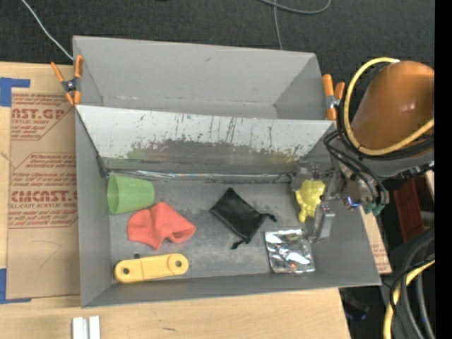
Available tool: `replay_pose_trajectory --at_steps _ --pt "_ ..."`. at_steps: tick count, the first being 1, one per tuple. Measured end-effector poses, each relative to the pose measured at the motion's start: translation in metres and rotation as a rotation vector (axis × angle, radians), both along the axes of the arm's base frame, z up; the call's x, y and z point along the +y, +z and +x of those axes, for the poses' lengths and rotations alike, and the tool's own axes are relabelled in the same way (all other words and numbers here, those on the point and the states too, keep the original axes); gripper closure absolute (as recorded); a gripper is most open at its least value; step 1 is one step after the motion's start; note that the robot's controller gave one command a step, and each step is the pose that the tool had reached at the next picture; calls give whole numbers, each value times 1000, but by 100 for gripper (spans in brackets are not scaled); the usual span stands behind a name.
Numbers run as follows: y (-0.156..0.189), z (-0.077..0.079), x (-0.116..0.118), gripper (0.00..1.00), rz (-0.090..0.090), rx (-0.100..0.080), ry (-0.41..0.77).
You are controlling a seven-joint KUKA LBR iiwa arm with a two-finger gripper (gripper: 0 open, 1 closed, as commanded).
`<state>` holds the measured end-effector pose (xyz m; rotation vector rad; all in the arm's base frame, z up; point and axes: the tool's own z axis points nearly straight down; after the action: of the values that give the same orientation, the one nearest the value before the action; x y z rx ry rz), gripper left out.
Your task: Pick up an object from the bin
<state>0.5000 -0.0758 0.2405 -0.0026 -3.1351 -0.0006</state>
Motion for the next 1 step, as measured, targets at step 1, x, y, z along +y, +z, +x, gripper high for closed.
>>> replay_pose_trajectory --at_steps 1 --pt "5 1 0 0 -1 -9 2"
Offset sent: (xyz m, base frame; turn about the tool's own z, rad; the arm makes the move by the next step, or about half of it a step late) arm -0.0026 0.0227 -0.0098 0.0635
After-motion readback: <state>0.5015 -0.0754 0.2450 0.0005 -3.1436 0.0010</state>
